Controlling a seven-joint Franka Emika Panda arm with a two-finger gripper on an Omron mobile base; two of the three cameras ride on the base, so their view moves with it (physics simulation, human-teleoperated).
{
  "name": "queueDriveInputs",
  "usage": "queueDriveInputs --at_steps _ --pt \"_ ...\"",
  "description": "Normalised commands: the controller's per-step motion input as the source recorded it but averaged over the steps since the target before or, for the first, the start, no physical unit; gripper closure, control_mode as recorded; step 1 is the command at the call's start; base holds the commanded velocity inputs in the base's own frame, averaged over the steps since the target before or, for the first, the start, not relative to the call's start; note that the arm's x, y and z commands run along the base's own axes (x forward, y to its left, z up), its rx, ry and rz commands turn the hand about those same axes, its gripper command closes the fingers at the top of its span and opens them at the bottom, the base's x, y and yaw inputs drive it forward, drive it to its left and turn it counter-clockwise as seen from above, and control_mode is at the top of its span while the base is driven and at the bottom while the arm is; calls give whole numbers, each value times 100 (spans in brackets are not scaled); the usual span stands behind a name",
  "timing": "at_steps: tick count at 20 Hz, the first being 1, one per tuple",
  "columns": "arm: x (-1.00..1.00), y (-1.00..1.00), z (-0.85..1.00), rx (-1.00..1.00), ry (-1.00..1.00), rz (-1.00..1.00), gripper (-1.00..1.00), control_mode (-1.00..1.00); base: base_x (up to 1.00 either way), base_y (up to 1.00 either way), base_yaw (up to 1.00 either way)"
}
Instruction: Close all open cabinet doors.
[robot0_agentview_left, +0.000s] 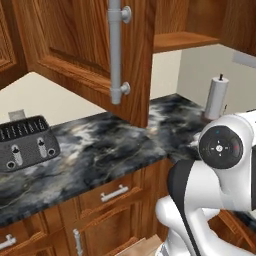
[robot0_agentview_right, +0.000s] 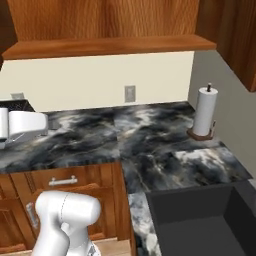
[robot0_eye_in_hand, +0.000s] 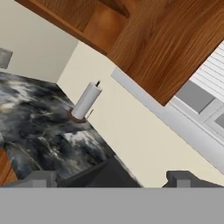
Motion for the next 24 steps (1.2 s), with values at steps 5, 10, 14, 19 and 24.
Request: queueDriveInputs --at_steps 5,10,14,19,24 --pt "0 0 0 0 0 0 -100 100 42 -48 27" --pt "0 0 0 0 0 0 -100 100 41 -52 24" --pt "0 0 0 0 0 0 -100 100 45 -58 22" --pt "0 0 0 0 0 0 -100 100 45 -65 17" --pt "0 0 0 0 0 0 -100 100 51 -58 7"
